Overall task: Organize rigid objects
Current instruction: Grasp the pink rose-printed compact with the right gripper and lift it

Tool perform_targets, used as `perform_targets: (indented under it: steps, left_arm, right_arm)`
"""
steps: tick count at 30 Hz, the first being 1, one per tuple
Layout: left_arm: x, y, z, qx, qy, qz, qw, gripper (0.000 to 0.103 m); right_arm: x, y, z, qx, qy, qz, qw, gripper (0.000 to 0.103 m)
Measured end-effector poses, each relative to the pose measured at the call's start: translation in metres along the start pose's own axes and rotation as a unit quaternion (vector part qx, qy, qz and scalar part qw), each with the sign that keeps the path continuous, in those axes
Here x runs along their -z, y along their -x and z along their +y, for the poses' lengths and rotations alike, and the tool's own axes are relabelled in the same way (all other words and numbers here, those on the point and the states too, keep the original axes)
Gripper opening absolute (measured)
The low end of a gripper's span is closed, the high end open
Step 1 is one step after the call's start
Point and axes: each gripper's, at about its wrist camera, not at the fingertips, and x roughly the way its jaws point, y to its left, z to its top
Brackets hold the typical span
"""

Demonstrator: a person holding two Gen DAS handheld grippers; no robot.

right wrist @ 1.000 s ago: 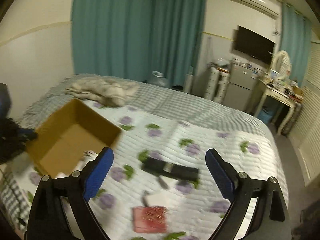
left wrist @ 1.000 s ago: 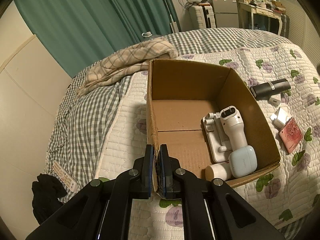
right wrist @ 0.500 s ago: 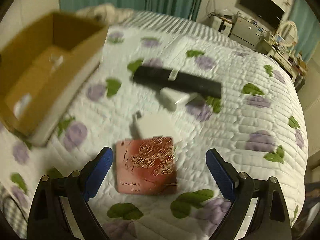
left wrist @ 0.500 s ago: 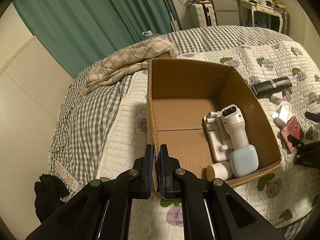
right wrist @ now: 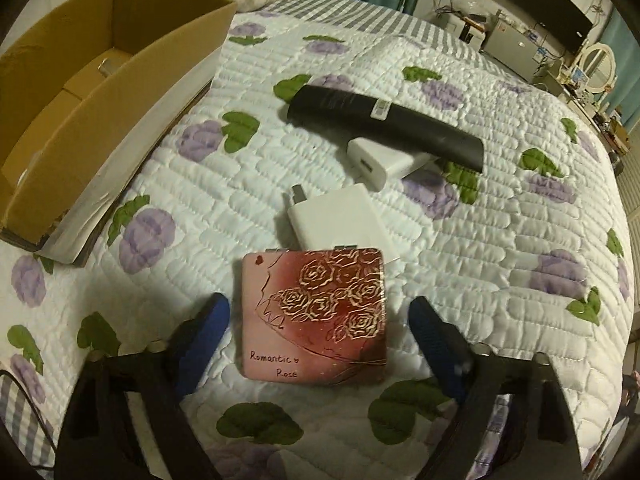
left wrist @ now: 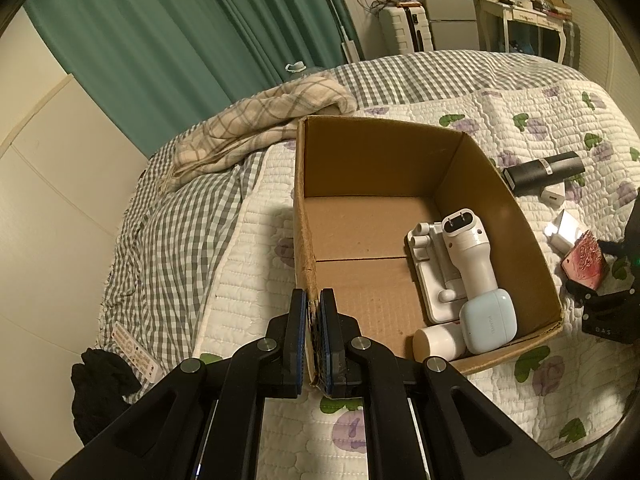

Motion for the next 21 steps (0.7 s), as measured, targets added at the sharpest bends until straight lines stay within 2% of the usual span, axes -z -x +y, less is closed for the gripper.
perform_targets:
  steps: [5,9,14,18,21]
  left_arm:
    - [0.0,0.0,0.0,0.001,0.001,0.0,1.0,0.006]
    - [0.0,0.0,0.0,0.003,0.002,-0.002,1.0,0.006]
    - [0.0,0.001,0.0,0.006,0.004,-0.003,1.0,0.006]
    - [0.001,0.001,0.001,0.009,0.005,-0.004,0.9999,0.006]
    - [0.001,0.001,0.003,0.013,0.007,-0.005,0.9999,0.006]
  right_arm:
    - [0.0,0.003,-0.003,-0.01,-0.01,-0.009,1.0,0.071]
    - [0.001,0.02,-0.012,-0.022,-0.031,-0.04,0.998,0.071]
    - [-0.008,0.062,-0.043,-0.069,-0.081,-0.1,0.989,0.071]
    - [-0.037,0.112,-0.063,-0.043,-0.078,-0.154,0.984,0.071]
    - [-0.067,0.155,-0.069,-0.037,-0.068,-0.204,0.976,0.071]
